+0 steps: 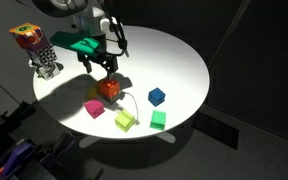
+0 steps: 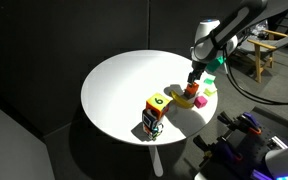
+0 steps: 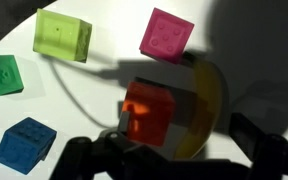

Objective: Put the orange block on the grey block

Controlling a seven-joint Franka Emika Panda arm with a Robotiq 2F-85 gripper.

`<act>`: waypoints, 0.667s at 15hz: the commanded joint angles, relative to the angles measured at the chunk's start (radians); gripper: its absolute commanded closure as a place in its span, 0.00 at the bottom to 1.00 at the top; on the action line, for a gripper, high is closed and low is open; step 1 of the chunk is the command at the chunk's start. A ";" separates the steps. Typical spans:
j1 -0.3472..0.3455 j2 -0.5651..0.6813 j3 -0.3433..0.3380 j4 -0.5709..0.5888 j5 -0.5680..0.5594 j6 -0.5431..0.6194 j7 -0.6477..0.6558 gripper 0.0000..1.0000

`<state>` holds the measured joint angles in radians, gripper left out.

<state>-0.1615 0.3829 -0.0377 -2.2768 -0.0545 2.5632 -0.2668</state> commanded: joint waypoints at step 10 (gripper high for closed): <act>0.090 -0.188 -0.040 -0.171 -0.024 -0.010 0.256 0.00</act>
<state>-0.1054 0.2607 -0.0537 -2.3965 -0.0506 2.5599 -0.1101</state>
